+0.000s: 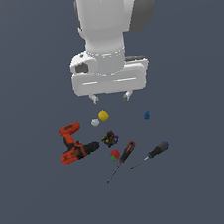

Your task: Pick up a designated object from a clutter of objects.

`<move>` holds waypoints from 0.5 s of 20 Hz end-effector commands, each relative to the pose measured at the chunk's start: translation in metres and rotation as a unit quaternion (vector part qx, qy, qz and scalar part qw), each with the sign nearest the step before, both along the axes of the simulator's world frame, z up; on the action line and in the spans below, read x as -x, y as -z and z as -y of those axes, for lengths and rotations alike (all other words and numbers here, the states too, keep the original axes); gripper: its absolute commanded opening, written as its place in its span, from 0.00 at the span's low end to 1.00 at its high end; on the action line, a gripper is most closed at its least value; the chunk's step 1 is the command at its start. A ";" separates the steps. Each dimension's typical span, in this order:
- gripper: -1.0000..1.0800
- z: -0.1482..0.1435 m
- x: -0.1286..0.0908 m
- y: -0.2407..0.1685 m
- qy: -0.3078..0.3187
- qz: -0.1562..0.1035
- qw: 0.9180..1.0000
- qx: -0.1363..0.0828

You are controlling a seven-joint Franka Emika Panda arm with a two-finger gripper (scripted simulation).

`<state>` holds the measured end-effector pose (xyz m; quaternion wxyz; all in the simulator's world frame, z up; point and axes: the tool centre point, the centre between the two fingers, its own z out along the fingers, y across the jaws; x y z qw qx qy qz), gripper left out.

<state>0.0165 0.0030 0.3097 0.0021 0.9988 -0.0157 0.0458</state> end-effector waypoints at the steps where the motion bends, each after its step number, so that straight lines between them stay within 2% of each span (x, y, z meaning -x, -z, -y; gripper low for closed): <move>1: 0.96 0.005 0.005 0.020 0.010 -0.003 1.000 -0.002; 10: 0.96 0.026 0.045 0.111 0.063 -0.019 0.998 -0.008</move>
